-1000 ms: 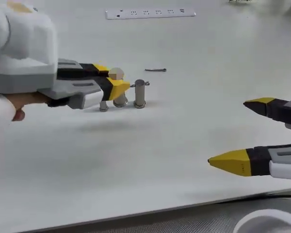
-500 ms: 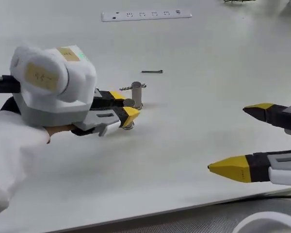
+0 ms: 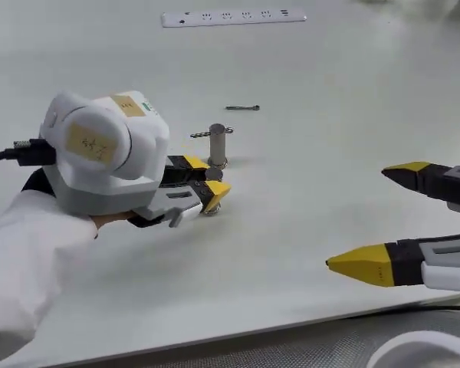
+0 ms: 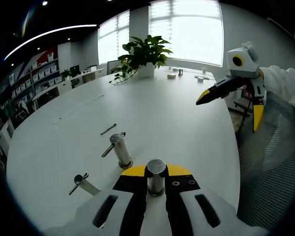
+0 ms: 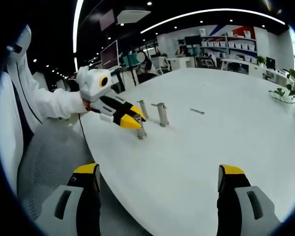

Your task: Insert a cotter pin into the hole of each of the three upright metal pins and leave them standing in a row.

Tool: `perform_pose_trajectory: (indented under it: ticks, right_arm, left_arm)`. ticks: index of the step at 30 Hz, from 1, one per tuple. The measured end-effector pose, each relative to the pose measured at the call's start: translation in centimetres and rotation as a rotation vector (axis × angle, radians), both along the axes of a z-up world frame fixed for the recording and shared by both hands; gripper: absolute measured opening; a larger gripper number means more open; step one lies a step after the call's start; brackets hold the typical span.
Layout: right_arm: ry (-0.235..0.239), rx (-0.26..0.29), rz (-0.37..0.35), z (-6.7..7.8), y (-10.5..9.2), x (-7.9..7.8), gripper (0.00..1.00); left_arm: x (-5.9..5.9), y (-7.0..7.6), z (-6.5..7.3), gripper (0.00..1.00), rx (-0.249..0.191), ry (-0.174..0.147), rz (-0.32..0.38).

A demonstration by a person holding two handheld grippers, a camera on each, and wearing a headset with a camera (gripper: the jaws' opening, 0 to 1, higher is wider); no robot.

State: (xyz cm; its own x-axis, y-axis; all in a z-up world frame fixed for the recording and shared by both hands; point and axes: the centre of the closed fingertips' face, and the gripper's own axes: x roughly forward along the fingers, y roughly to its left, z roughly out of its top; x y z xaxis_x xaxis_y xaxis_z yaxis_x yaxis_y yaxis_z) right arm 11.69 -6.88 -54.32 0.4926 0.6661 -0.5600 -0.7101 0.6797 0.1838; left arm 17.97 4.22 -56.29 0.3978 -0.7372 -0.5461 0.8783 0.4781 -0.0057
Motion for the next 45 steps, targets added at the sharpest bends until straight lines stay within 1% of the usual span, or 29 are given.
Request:
perform_pose_trajectory:
  ticks: [2,5,11,13,14,15,18,19,20,21,22,24,25,27,30,31,32,33,34,35,36,38,39,41,43,45]
  right_arm:
    - [0.001,0.0,0.0,0.0,0.0,0.0,0.98]
    - [0.004,0.003,-0.001,-0.1,0.0,0.0,0.98]
    - [0.009,0.005,0.003,-0.3,0.3,0.0,0.98]
    - [0.011,0.003,0.004,-0.4,0.3,0.0,0.98]
    - [0.013,0.003,0.006,-0.5,0.2,0.1,0.98]
    - [0.013,0.003,0.007,-0.5,0.2,0.1,0.98]
    - [0.013,0.002,0.008,-0.6,0.3,0.2,0.98]
    - [0.012,0.002,0.007,-0.5,0.3,0.2,0.98]
    - [0.013,0.003,0.007,-0.5,0.3,0.2,0.98]
    - [0.014,0.004,0.007,-0.5,0.3,0.2,0.98]
    - [0.014,0.004,0.005,-0.5,0.3,0.2,0.98]
    - [0.015,0.004,0.004,-0.5,0.3,0.2,0.98]
    - [0.015,0.003,0.004,-0.5,0.2,0.2,0.98]
    - [0.016,0.002,0.003,-0.5,0.2,0.3,0.98]
    - [0.02,-0.001,0.005,-0.6,0.2,0.2,0.98]
    - [0.022,-0.004,0.009,-0.6,0.2,0.2,0.98]
    - [0.022,-0.006,0.011,-0.6,0.2,0.2,0.98]
    - [0.02,-0.009,0.012,-0.6,0.2,0.3,0.98]
    - [0.018,-0.009,0.012,-0.5,0.2,0.3,0.98]
    - [0.017,-0.006,0.009,-0.4,0.1,0.4,0.98]
    - [0.016,-0.005,0.008,-0.4,0.1,0.4,0.98]
    - [0.013,-0.012,0.011,-0.3,0.0,0.6,0.98]
    - [0.011,-0.015,0.011,-0.3,-0.1,0.7,0.98]
    - [0.006,-0.016,0.01,0.0,-0.2,1.0,0.98]
    - [0.0,-0.021,0.017,0.1,-0.3,1.4,0.98]
    - [-0.001,-0.034,0.027,0.2,-0.4,1.7,0.98]
  left_arm:
    - [-0.1,0.0,0.0,0.1,0.003,-0.012,-0.012]
    - [0.0,0.0,0.0,0.1,-0.01,0.004,-0.002]
    - [0.2,0.2,-0.1,0.1,-0.008,-0.008,-0.004]
    - [0.3,0.4,-0.2,0.1,0.0,0.001,0.01]
    - [0.3,0.4,-0.2,0.1,-0.008,0.008,0.016]
    - [0.3,0.3,-0.2,0.1,-0.009,0.007,0.016]
    - [0.3,0.4,-0.2,0.11,0.008,-0.015,-0.005]
    - [0.2,0.4,-0.2,0.12,0.014,-0.019,-0.015]
    - [0.0,0.2,0.1,0.15,0.004,-0.023,-0.031]
    - [-0.2,0.2,0.4,0.2,-0.013,-0.013,-0.029]
    - [-0.5,0.1,0.7,0.29,-0.028,-0.001,-0.034]
    - [-0.9,0.2,1.0,0.41,-0.038,-0.006,-0.06]
    - [-1.5,0.2,1.2,0.45,-0.04,0.001,-0.088]
    - [-2.4,0.4,1.8,0.48,-0.073,0.03,-0.107]
    - [-3.2,1.1,2.4,0.62,-0.091,0.035,-0.116]
    - [-3.4,1.3,2.6,0.7,-0.098,0.036,-0.115]
    - [-3.7,1.6,2.7,0.76,-0.107,0.042,-0.112]
    - [-4.0,1.8,2.8,0.82,-0.119,0.057,-0.105]
    - [-4.5,2.2,2.9,0.89,-0.134,0.065,-0.105]
    - [-4.7,2.4,3.0,0.92,-0.143,0.071,-0.102]
    - [-5.0,2.8,3.2,0.96,-0.163,0.08,-0.082]
    - [-5.4,3.5,3.2,0.99,-0.181,0.103,-0.053]
    - [-5.7,3.8,3.1,0.99,-0.178,0.11,-0.047]
    - [-5.9,4.6,2.9,0.99,-0.171,0.113,-0.02]
    - [-6.2,5.2,2.7,0.99,-0.157,0.102,-0.017]
    - [-6.4,5.8,2.6,0.99,-0.145,0.101,-0.004]
